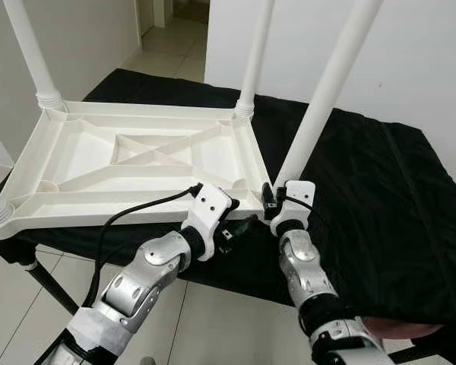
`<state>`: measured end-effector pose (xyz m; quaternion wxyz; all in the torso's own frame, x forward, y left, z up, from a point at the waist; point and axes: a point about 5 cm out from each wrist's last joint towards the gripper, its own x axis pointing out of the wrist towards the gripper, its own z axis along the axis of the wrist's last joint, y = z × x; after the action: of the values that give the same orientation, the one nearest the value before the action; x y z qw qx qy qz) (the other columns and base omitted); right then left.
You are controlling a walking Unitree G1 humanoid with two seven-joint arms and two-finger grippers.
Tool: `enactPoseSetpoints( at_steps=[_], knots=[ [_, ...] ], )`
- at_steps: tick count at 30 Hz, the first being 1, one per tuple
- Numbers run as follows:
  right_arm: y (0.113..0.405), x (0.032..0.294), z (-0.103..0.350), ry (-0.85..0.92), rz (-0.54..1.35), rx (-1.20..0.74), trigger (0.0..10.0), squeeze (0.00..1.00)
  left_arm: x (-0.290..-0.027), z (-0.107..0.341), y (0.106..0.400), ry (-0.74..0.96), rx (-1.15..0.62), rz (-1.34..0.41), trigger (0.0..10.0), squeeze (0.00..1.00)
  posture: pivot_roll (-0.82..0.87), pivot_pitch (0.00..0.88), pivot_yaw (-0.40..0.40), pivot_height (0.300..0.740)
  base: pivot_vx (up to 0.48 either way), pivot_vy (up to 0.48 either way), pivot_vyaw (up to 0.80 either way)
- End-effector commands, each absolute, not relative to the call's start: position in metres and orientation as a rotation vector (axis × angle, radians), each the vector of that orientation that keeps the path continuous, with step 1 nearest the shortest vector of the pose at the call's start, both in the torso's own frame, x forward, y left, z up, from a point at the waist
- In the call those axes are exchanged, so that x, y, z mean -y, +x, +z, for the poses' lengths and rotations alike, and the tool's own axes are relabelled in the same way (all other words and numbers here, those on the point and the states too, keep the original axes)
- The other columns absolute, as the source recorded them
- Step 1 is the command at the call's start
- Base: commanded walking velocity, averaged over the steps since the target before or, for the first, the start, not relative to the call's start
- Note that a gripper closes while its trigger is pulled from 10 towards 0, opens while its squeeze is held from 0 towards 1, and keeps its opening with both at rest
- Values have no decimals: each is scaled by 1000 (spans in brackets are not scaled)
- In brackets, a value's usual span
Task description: Building children table
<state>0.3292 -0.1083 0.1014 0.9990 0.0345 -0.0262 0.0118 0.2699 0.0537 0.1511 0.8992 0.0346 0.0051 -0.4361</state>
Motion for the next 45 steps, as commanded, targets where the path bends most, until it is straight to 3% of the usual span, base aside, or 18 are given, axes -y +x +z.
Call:
enactPoseSetpoints(
  at_steps=[1, 2, 3, 4, 12, 13, 14, 15, 26, 40, 41, 42, 44, 45],
  knots=[
    [318, 112, 76, 45, 28, -64, 10000, 0, -45, 150, 262, 78, -14, -1065, 10000, 0, -27, 0, -85, 740, 0, 0, 0],
    [318, 112, 76, 45, 28, -64, 10000, 0, -45, 150, 262, 78, -14, -1065, 10000, 0, -27, 0, -85, 740, 0, 0, 0],
    [317, 112, 77, 44, 32, -60, 10000, 141, -45, 150, 262, 79, -14, -1067, 10000, 0, -28, 0, -85, 740, 0, 0, 0],
    [317, 113, 78, 44, 41, -45, 10000, 1000, -44, 149, 262, 79, -14, -1068, 10000, 0, -28, 0, -85, 740, 0, 0, 0],
    [316, 119, 86, 43, 139, 7, 10000, 1000, -42, 152, 264, 78, -5, -1074, 10000, 0, -40, 0, -75, 740, 0, 0, 0],
    [317, 121, 88, 44, 167, 11, 10000, 906, -42, 152, 264, 78, -4, -1075, 10000, 0, -42, 0, -73, 740, 0, 0, 0],
    [317, 123, 90, 47, 187, 13, 10000, 906, -42, 152, 264, 79, -3, -1075, 10000, 0, -42, 0, -73, 740, 0, 0, 0],
    [318, 125, 94, 24, 232, 29, 10000, 0, -42, 152, 265, 79, -3, -1076, 10000, 0, -47, 0, -69, 740, 0, 0, 0],
    [336, 149, 116, -64, 540, 61, 10000, 0, -42, 154, 268, 78, 1, -1073, 10000, 0, -50, 0, -60, 740, 0, 0, 0],
    [355, 142, 119, -94, 688, -15, 9725, 0, -43, 157, 269, 78, 10, -1061, 10000, 0, -26, 0, -63, 740, 0, 0, 0],
    [356, 139, 118, -90, 695, -23, 4039, 0, -43, 157, 270, 78, 10, -1059, 10000, 0, -26, 0, -63, 740, 0, 0, 0],
    [356, 136, 116, -95, 707, -32, 1412, 0, -44, 157, 270, 79, 10, -1057, 10000, 0, -19, 0, -64, 740, 0, 0, 0],
    [357, 134, 115, -99, 715, -38, 1412, 0, -44, 157, 270, 80, 10, -1056, 10000, 0, -19, 0, -64, 740, 0, 0, 0],
    [356, 132, 114, -103, 723, -43, 0, 0, -44, 157, 270, 81, 11, -1054, 10000, 0, -13, 0, -66, 740, 0, 0, 0]
  ],
)
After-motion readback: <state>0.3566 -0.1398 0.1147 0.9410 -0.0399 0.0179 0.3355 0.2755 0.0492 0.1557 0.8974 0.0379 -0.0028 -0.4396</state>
